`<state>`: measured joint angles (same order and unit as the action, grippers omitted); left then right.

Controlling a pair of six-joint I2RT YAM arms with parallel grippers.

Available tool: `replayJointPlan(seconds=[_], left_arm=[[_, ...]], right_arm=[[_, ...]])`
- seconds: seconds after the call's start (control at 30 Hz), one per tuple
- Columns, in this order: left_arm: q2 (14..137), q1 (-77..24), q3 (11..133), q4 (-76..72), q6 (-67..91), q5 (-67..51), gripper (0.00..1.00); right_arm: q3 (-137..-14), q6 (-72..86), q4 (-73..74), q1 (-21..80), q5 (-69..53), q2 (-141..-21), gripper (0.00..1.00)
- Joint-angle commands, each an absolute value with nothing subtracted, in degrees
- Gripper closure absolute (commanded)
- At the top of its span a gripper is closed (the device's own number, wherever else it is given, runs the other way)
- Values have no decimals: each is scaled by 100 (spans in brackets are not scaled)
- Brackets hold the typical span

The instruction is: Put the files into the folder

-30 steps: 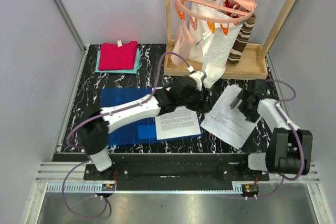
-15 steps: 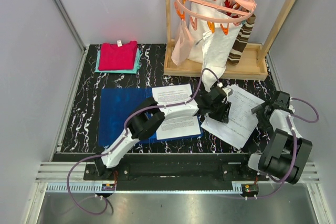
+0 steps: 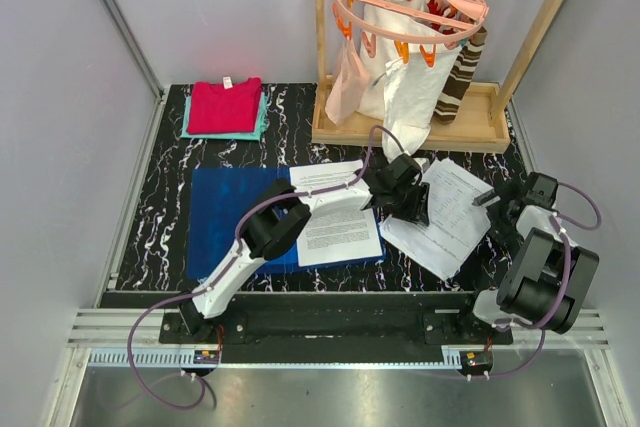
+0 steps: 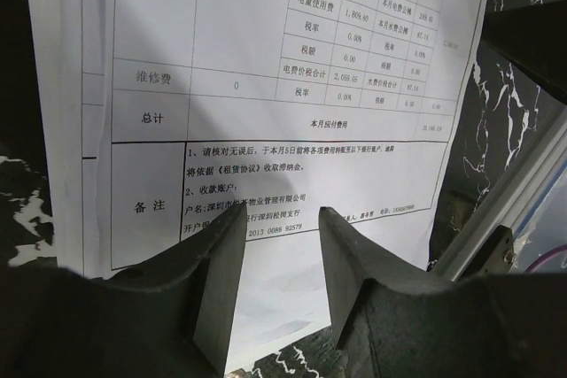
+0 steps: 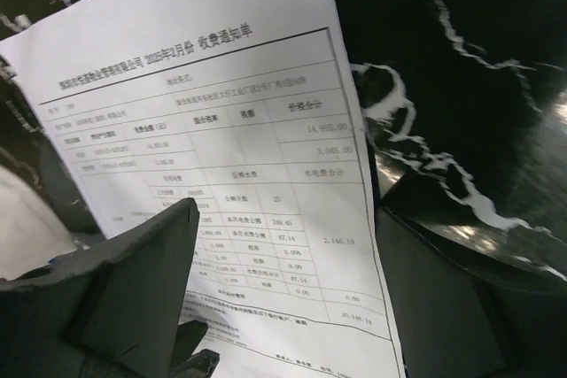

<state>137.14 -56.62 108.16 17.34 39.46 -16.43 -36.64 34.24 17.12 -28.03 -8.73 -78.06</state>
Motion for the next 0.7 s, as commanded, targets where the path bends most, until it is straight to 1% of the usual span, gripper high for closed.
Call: replayJointPlan(seconds=[0.0,0.23,0.4,0.67], left_arm=[[13939,-5476,10802,1942,4034,-1959,55],[14089,-5379,10846,1881,4034,-2197,55],[14142,-5361,10863,1881,3938,-2311,55],[14150,-5309,10775,1819,3911,-2347,56]], right_arm=[[-3499,3252,1433,-2812,-1827,-8130,9],[-3164,3235,1213,-2812,-2407,-7700,9],[-2971,3287,1230,-2812,-2452,-7095,10],[-3208,3261,1898,-2804,-2373,-6487,11]])
